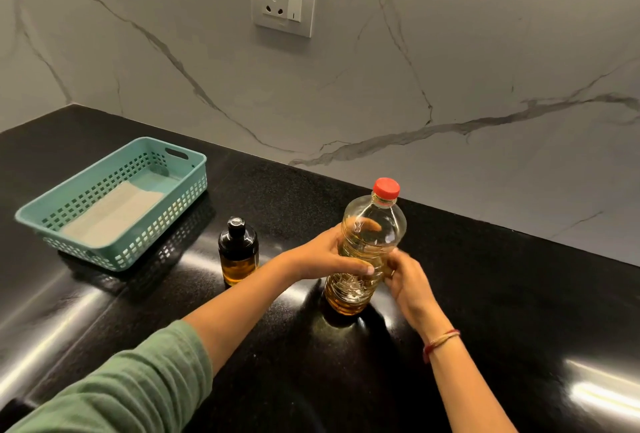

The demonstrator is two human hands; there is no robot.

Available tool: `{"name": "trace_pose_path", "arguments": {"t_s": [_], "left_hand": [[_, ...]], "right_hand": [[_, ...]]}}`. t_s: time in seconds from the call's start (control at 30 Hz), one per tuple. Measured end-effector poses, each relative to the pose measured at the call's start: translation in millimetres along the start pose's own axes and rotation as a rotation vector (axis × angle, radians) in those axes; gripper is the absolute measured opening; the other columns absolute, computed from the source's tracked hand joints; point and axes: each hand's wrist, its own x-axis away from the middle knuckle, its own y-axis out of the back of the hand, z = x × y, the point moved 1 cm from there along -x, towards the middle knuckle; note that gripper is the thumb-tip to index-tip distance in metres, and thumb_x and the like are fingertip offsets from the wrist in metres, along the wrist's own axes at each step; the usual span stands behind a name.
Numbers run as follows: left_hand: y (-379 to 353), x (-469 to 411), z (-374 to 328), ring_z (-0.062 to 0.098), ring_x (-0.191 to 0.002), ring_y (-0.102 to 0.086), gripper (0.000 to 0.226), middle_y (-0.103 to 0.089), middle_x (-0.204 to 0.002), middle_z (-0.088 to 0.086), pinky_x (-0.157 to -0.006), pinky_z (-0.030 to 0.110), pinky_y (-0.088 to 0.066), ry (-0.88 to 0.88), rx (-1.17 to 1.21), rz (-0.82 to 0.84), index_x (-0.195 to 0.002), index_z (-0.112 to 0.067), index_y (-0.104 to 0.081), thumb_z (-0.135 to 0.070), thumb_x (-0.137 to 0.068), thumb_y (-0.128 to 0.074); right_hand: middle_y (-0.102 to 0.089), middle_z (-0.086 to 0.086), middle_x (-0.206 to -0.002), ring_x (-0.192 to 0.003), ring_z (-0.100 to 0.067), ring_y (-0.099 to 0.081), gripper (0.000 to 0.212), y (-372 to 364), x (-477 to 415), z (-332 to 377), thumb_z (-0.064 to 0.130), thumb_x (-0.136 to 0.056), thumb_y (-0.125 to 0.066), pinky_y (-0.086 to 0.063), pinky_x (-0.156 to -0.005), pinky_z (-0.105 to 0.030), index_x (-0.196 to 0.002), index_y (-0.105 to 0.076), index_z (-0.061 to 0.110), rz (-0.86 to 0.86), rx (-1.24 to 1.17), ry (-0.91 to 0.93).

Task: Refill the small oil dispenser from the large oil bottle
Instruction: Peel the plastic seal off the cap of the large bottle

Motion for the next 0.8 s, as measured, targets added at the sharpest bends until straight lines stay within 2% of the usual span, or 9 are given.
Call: {"name": "trace_pose_path", "arguments": {"t_s": [0.1, 0.2, 0.27, 0.33, 0.43, 0.53, 0.63, 0.73, 0.8], "left_hand": [[1.5, -0.6, 2.7, 0.005, -0.112, -0.061, 0.057, -0.063, -0.117, -0.007, -0.094, 0.021, -0.047, 0.006, -0.015, 0.012, -0.122, -0.034, -0.049, -0.008, -0.079, -0.074], [2.4, -0.6, 2.2, -0.007, -0.102, -0.062, 0.055, -0.062, -0.113, -0.011, -0.083, 0.011, -0.048, -0.004, -0.02, 0.014, -0.117, -0.036, -0.048, 0.002, -0.083, -0.069], [2.1, -1.5, 2.8, -0.006, -0.101, -0.063, 0.054, -0.063, -0.113, -0.009, -0.082, 0.01, -0.049, -0.009, -0.028, 0.01, -0.117, -0.033, -0.049, 0.003, -0.083, -0.069], [1.7, -2.1, 3.7, 0.001, -0.107, -0.063, 0.055, -0.064, -0.117, -0.004, -0.086, 0.013, -0.049, -0.009, -0.026, -0.006, -0.122, -0.03, -0.049, 0.001, -0.082, -0.071], [2.0, -3.0, 6.3, 0.007, -0.11, -0.062, 0.057, -0.064, -0.118, -0.002, -0.088, 0.015, -0.05, -0.014, -0.03, -0.018, -0.127, -0.024, -0.049, 0.0, -0.081, -0.072], [1.6, -2.3, 7.2, 0.003, -0.109, -0.063, 0.061, -0.064, -0.119, -0.003, -0.086, 0.013, -0.05, -0.026, -0.03, -0.021, -0.131, -0.019, -0.048, 0.003, -0.08, -0.073], [2.0, -3.5, 9.7, 0.01, -0.115, -0.061, 0.065, -0.063, -0.124, 0.002, -0.093, 0.02, -0.05, -0.028, -0.035, -0.027, -0.135, -0.015, -0.047, -0.001, -0.078, -0.075], [2.5, -5.3, 10.2, 0.015, -0.116, -0.061, 0.067, -0.064, -0.124, 0.004, -0.101, 0.032, -0.047, -0.028, -0.033, -0.024, -0.133, -0.016, -0.049, -0.011, -0.073, -0.079], [2.5, -5.6, 9.9, 0.015, -0.115, -0.062, 0.07, -0.065, -0.121, 0.003, -0.103, 0.037, -0.046, -0.027, -0.046, -0.023, -0.129, -0.021, -0.052, -0.022, -0.066, -0.081]], "right_hand": [[-0.071, -0.013, -0.11, -0.11, -0.028, -0.063, 0.062, -1.1, -1.6, 19.6, 0.063, -0.09, -0.031, -0.047, -0.096, -0.042, -0.098, -0.075, 0.02, 0.051, -0.097, 0.068], [-0.069, -0.012, -0.116, -0.116, -0.028, -0.061, 0.081, -7.0, -10.1, 14.3, 0.088, -0.063, -0.046, -0.043, -0.102, -0.043, -0.102, -0.075, 0.023, 0.104, -0.106, 0.051], [-0.068, -0.009, -0.117, -0.118, -0.027, -0.059, 0.082, -9.8, -14.1, 2.5, 0.091, -0.053, -0.051, -0.038, -0.107, -0.047, -0.101, -0.075, 0.029, 0.131, -0.119, 0.022], [-0.068, -0.008, -0.119, -0.119, -0.025, -0.059, 0.081, -11.6, -15.4, -9.1, 0.091, -0.051, -0.054, -0.033, -0.111, -0.05, -0.102, -0.074, 0.032, 0.149, -0.127, -0.001], [-0.071, 0.001, -0.113, -0.116, -0.019, -0.06, 0.076, -12.5, -14.0, -16.7, 0.093, -0.05, -0.051, -0.036, -0.11, -0.043, -0.098, -0.075, 0.038, 0.147, -0.099, -0.044], [-0.072, 0.007, -0.107, -0.113, -0.012, -0.06, 0.066, -10.6, -5.5, -12.5, 0.081, -0.075, -0.027, -0.037, -0.109, -0.039, -0.093, -0.075, 0.04, 0.113, -0.009, -0.106], [-0.071, 0.009, -0.104, -0.101, 0.0, -0.063, 0.071, -3.7, 7.8, -15.6, 0.065, -0.083, -0.013, -0.042, -0.092, -0.021, -0.096, -0.073, 0.029, 0.123, 0.062, -0.152], [-0.064, 0.019, -0.112, -0.111, 0.003, -0.055, 0.05, -4.9, 25.6, -28.1, 0.057, -0.092, -0.024, -0.037, -0.093, -0.016, -0.111, -0.064, 0.036, 0.062, 0.173, -0.121], [-0.058, 0.011, -0.129, -0.123, -0.002, -0.049, 0.033, -10.5, 34.7, -46.7, 0.03, -0.101, -0.037, -0.037, -0.101, -0.017, -0.128, -0.055, 0.029, -0.063, 0.189, -0.081]]}}
